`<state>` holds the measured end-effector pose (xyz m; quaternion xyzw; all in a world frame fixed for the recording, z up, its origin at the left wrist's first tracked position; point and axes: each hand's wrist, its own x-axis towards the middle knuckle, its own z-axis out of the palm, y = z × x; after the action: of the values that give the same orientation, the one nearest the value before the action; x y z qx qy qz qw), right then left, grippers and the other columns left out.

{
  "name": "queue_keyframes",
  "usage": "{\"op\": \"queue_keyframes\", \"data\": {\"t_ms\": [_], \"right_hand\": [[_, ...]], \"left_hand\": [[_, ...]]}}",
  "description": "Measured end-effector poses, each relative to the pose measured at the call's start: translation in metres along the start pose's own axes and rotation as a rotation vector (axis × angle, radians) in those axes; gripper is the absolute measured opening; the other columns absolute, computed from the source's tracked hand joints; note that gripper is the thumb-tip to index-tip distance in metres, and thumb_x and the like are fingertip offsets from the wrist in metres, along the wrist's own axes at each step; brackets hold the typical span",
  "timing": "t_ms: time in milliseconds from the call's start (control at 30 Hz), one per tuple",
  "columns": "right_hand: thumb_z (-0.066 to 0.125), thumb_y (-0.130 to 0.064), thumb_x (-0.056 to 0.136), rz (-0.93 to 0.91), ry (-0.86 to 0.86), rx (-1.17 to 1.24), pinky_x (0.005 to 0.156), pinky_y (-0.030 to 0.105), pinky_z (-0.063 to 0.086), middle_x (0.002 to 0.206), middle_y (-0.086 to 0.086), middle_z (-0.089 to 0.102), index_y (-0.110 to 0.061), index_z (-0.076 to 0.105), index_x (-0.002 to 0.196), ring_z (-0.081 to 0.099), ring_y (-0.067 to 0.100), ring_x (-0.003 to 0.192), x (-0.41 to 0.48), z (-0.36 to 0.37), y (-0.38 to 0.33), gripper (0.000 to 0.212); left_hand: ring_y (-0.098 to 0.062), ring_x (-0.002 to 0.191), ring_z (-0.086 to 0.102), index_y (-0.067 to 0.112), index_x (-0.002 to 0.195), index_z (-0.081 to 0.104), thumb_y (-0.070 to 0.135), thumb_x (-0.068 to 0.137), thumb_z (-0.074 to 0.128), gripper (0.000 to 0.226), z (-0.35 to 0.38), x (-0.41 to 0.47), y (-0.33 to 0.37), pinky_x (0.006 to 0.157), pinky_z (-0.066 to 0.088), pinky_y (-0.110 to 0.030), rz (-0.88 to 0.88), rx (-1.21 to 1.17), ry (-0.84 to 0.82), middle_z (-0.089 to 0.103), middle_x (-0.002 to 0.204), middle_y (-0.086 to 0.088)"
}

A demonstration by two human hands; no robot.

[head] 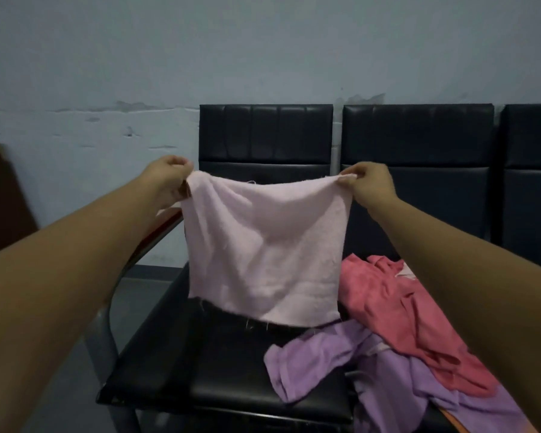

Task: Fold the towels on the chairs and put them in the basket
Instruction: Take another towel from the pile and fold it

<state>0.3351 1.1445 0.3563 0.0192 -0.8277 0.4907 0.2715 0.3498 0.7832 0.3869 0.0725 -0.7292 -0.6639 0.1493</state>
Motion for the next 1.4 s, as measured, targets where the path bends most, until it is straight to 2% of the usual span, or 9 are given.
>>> {"op": "queue_keyframes", "data": {"t_ms": [167, 267, 433, 633, 767, 867, 967, 1100, 1400], "right_hand": [[0.075, -0.016, 0.087, -0.005, 0.06, 0.13, 0.093, 0.042, 0.057, 0.101, 0.002, 0.07, -0.019, 0.073, 0.094, 0.066, 0.022, 0.101, 0.033, -0.01, -0.02, 0.008], [0.074, -0.011, 0.088, -0.001, 0.026, 0.165, 0.092, 0.039, 0.057, 0.097, 0.0, 0.069, -0.015, 0.073, 0.098, 0.066, 0.021, 0.1, 0.028, -0.016, -0.017, 0.011], [0.07, 0.004, 0.086, 0.043, -0.116, 0.117, 0.084, 0.035, 0.055, 0.097, 0.009, 0.069, -0.008, 0.073, 0.105, 0.064, 0.021, 0.091, -0.017, 0.003, 0.027, 0.023], [0.077, -0.002, 0.077, 0.139, -0.207, -0.09, 0.078, 0.041, 0.059, 0.077, 0.004, 0.074, -0.029, 0.074, 0.074, 0.067, 0.019, 0.075, -0.084, 0.018, 0.094, 0.027], [0.078, -0.001, 0.079, 0.197, -0.181, 0.061, 0.06, 0.015, 0.047, 0.068, -0.002, 0.065, -0.005, 0.075, 0.087, 0.055, 0.005, 0.061, -0.112, 0.012, 0.095, 0.01], [0.071, 0.004, 0.082, 0.252, -0.207, 0.338, 0.068, 0.019, 0.046, 0.071, 0.003, 0.063, -0.004, 0.07, 0.085, 0.056, 0.012, 0.069, -0.121, 0.005, 0.084, 0.008], [0.062, 0.006, 0.086, 0.432, -0.39, 0.497, 0.06, 0.026, 0.048, 0.069, 0.007, 0.058, -0.005, 0.061, 0.081, 0.054, 0.02, 0.067, -0.131, 0.005, 0.085, 0.012], [0.062, 0.0, 0.089, 0.628, -0.706, 0.217, 0.062, 0.03, 0.049, 0.076, 0.013, 0.06, -0.001, 0.067, 0.09, 0.058, 0.023, 0.07, -0.147, 0.013, 0.102, 0.005], [0.076, -0.008, 0.086, 0.491, -0.377, -0.006, 0.043, 0.023, 0.046, 0.069, 0.012, 0.056, 0.009, 0.066, 0.095, 0.05, 0.018, 0.055, -0.126, 0.076, 0.154, 0.023]], "left_hand": [[-0.02, 0.104, 0.062, 0.011, 0.107, 0.069, 0.021, 0.084, 0.077, 0.027, -0.016, 0.013, 0.03, 0.093, 0.053, -0.034, 0.129, 0.062, -0.1, 0.066, 0.112, -0.006], [-0.026, 0.105, 0.062, 0.004, 0.119, 0.069, -0.001, 0.083, 0.076, 0.037, -0.023, 0.008, 0.021, 0.094, 0.049, -0.034, 0.264, 0.389, -0.065, 0.067, 0.111, -0.012], [-0.026, 0.091, 0.061, 0.006, 0.116, 0.073, 0.003, 0.088, 0.07, 0.028, -0.026, -0.023, -0.038, 0.085, 0.049, -0.035, 0.302, 0.829, 0.022, 0.07, 0.104, -0.015], [-0.019, 0.084, 0.061, 0.009, 0.098, 0.077, 0.012, 0.088, 0.075, 0.011, -0.044, -0.065, -0.108, 0.077, 0.042, -0.03, 0.186, 0.796, -0.004, 0.07, 0.09, -0.006], [-0.02, 0.089, 0.065, 0.019, 0.092, 0.072, 0.017, 0.093, 0.069, 0.004, -0.065, -0.083, -0.119, 0.075, 0.046, -0.031, 0.197, 0.725, -0.091, 0.07, 0.09, -0.001], [-0.018, 0.088, 0.06, 0.018, 0.098, 0.066, 0.023, 0.101, 0.058, 0.009, -0.073, -0.093, -0.114, 0.077, 0.048, -0.032, 0.158, 0.601, -0.15, 0.066, 0.094, 0.0], [-0.027, 0.084, 0.062, 0.008, 0.091, 0.065, 0.006, 0.099, 0.053, 0.014, -0.079, -0.096, -0.124, 0.08, 0.056, -0.043, -0.003, 0.442, -0.278, 0.067, 0.086, -0.01], [-0.025, 0.08, 0.062, 0.003, 0.097, 0.066, 0.005, 0.097, 0.054, 0.012, -0.082, -0.104, -0.154, 0.069, 0.054, -0.035, -0.194, 0.537, -0.45, 0.066, 0.088, -0.012], [-0.027, 0.093, 0.064, 0.011, 0.107, 0.073, 0.016, 0.096, 0.06, 0.018, -0.046, -0.064, -0.24, 0.079, 0.05, -0.034, -0.053, 0.734, 0.029, 0.072, 0.105, -0.012]]}}
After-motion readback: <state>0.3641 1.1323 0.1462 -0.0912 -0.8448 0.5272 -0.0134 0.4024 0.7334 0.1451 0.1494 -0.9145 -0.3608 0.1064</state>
